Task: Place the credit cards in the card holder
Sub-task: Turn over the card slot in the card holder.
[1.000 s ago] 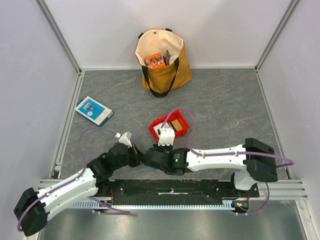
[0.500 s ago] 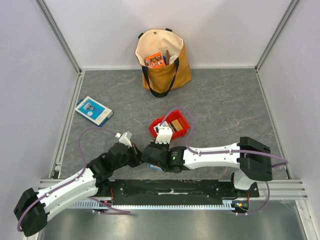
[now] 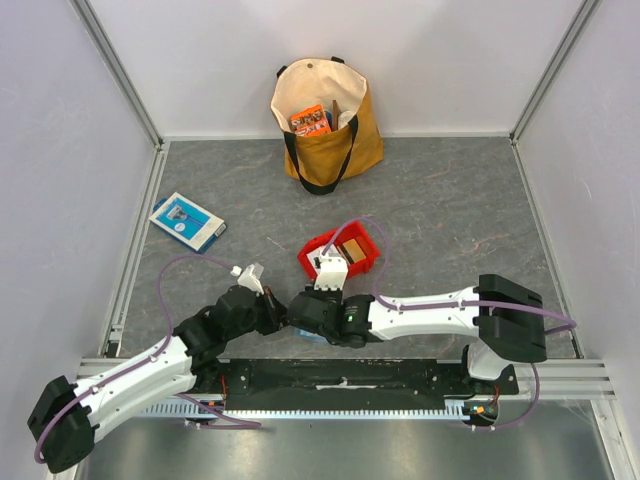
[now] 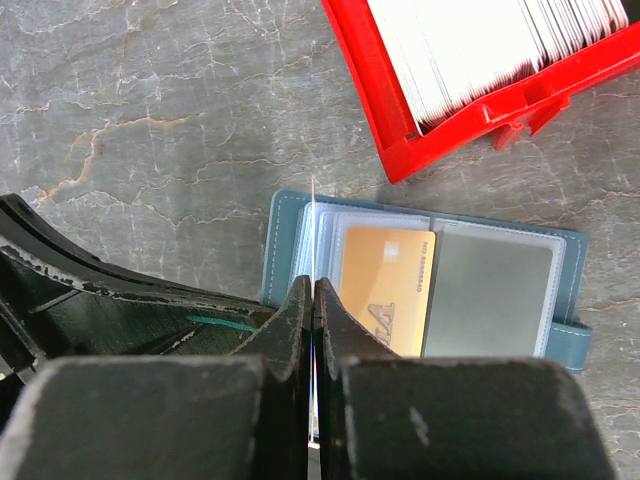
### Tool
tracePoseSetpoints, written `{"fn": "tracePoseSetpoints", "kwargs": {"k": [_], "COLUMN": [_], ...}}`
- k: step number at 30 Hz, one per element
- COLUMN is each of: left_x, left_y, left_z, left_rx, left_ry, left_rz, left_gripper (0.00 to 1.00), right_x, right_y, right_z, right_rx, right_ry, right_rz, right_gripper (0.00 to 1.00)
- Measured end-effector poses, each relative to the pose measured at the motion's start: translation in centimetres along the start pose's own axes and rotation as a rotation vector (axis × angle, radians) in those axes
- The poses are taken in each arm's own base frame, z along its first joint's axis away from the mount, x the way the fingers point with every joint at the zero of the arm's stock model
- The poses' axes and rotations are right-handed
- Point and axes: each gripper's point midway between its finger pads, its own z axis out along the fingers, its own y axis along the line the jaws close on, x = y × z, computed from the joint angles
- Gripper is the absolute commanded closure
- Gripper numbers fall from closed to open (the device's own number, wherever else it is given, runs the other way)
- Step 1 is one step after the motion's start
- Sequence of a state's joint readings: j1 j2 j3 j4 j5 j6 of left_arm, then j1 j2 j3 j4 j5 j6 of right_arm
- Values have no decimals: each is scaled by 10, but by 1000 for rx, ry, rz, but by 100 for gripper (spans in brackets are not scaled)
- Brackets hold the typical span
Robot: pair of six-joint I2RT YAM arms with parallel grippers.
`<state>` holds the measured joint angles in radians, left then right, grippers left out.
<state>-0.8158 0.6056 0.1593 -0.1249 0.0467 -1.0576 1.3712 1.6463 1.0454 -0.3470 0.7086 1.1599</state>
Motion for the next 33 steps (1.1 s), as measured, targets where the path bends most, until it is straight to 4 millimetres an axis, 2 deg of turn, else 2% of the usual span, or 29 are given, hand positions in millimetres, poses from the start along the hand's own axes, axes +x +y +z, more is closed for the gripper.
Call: {"fn": "tracePoseSetpoints", "kwargs": {"k": [5,12,15,28,33], "left_x": [0,0,0,0,0], "left_y": [0,1,1,1,1], "left_z": [0,0,0,0,0], "left_rx": [0,-3,-3,-2,-4], "left_ry": [0,1,1,0,1], "left_rz": [0,0,0,0,0], "left_gripper": [98,98,98,98,98], "right_x": [-3,-19,-21,-1,0], "right_y": [0,13,12,0,0], "right_z": [-2,-12,-14,1,2], "right_rx": [-10,-68,-75,-26,-23], "right_ry": [-5,-36,-44,-16,-15], "right_rz": [2,15,22,-20,-21], "right_gripper": [100,100,100,100,100]}}
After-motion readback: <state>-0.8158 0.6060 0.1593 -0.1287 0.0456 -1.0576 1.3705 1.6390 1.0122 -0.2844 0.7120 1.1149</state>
